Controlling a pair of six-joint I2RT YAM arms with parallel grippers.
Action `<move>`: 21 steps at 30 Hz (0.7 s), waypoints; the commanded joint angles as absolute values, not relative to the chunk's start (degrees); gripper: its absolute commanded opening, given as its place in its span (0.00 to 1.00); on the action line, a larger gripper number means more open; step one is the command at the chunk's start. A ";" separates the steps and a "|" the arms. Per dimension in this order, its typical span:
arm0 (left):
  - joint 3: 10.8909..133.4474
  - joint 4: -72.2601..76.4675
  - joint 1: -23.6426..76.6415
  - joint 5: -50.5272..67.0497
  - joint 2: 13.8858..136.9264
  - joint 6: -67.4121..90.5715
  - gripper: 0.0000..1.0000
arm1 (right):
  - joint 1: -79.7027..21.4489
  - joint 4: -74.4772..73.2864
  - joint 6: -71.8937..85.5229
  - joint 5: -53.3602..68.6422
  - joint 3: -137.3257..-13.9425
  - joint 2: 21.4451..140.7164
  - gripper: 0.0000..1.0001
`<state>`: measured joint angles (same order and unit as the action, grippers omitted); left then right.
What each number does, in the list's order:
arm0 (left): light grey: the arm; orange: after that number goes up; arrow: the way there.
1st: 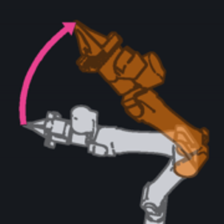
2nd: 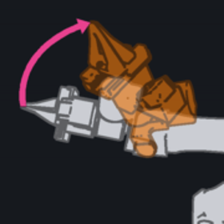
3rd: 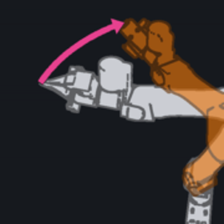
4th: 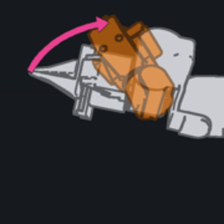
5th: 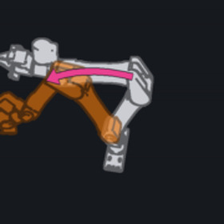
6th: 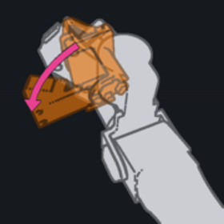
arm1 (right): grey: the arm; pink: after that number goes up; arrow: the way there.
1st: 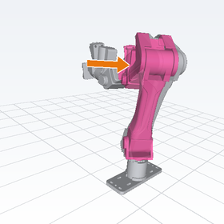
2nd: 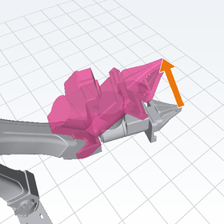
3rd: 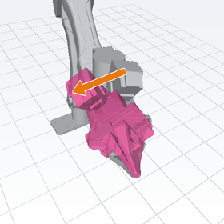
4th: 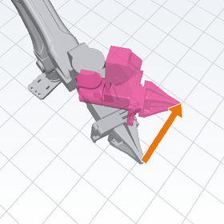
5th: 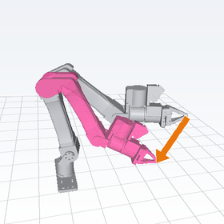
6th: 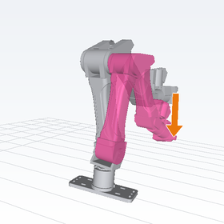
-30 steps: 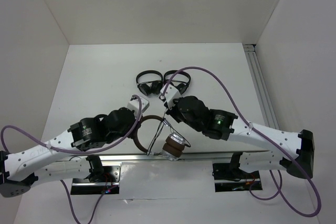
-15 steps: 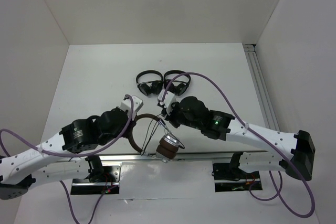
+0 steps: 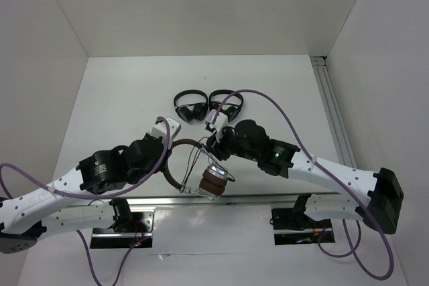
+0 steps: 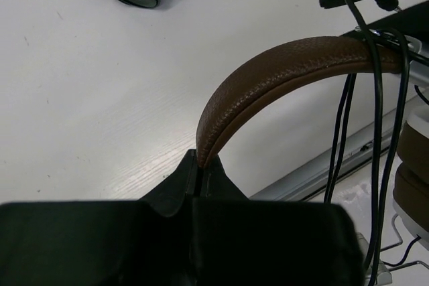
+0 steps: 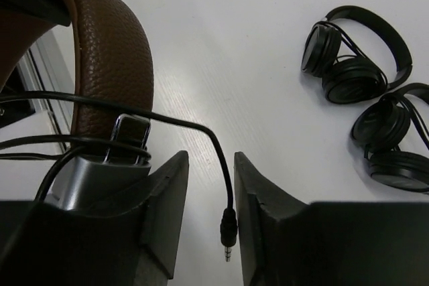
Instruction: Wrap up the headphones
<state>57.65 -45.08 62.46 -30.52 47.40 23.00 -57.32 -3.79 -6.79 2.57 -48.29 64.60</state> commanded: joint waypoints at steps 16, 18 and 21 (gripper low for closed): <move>66.01 -48.69 46.42 -32.79 51.59 38.41 0.00 | -54.24 0.09 5.62 -21.26 -38.32 61.52 0.87; 65.40 -48.69 42.03 -30.69 52.12 38.41 0.00 | -53.00 -1.40 8.85 -25.83 -38.32 61.00 0.92; 63.55 -47.56 35.44 -26.04 52.73 37.27 0.00 | -50.19 -3.07 11.42 -27.42 -38.32 59.42 0.95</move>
